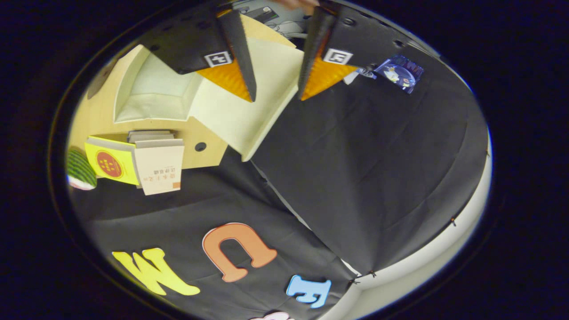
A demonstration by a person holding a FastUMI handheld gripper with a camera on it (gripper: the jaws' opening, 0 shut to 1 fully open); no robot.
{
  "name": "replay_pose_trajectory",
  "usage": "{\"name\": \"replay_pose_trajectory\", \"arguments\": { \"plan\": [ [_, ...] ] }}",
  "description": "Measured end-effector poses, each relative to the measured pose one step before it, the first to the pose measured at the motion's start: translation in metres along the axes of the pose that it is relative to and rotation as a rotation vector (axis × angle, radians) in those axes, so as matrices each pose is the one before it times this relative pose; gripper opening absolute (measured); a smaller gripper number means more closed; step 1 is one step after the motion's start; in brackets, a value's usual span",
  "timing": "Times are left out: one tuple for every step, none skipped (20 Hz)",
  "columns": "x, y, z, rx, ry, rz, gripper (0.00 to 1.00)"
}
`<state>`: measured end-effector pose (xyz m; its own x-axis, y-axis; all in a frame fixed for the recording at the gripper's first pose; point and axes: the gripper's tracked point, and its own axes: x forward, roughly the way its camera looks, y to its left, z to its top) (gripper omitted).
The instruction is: Open the storage box then place both shoes into the box .Put the left shoe in first, then the right shoe, with the right side of both shoes facing outward in a uniform manner.
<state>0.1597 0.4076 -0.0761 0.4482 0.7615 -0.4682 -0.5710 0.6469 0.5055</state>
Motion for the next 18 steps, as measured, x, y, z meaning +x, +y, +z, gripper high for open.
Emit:
{"name": "replay_pose_trajectory", "arguments": {
  "plan": [
    [0.00305, -0.0065, -0.00811, -0.00887, 0.03413, -0.04257, 0.69],
    [-0.00087, -0.00657, -0.00659, -0.00335, 0.01093, -0.03229, 0.79],
    [-0.00328, -0.00523, -0.00294, -0.00067, -0.00195, -0.03562, 0.9],
    [0.0001, -0.0071, -0.00175, 0.00469, -0.01327, -0.02387, 1.0],
    [-0.00333, -0.00482, -0.00039, 0.00576, -0.008, -0.01387, 1.0],
    [-0.00319, -0.00216, -0.00136, 0.00191, 0.00124, -0.00267, 1.0],
    [-0.00303, -0.00388, -0.00409, 0.00668, 0.00237, -0.00588, 1.0],
    [-0.00358, -0.0036, -0.00131, 0.0088, -0.00065, 0.00103, 1.0],
    [-0.00276, -0.00402, -0.00272, 0.00212, 0.00579, -0.00221, 1.0],
    [-0.00437, -0.00621, -0.00244, -0.00178, 0.00363, -0.00667, 1.0],
    [-0.00441, -0.00768, -0.00133, -0.00093, 0.00274, -0.01079, 1.0],
    [-0.00396, -0.00831, -0.00139, 0.00407, 0.00162, -0.01488, 1.0],
    [-0.00683, -0.00679, -0.00124, 0.00506, 0.00033, -0.00765, 1.0],
    [-0.00695, -0.01147, -0.00473, -0.0053, 0.0115, -0.01984, 1.0],
    [-0.00621, -0.01108, -0.0015, -0.00693, -0.0012, -0.01008, 1.0],
    [-0.00758, -0.01279, -0.0016, -0.00176, -0.00032, -0.0194, 1.0],
    [-0.00696, -0.01696, -0.00284, 0.00895, 0.00371, -0.02956, 1.0],
    [-0.00834, -0.01282, -0.00126, 0.00751, -0.0036, -0.01384, 1.0]
  ]
}}
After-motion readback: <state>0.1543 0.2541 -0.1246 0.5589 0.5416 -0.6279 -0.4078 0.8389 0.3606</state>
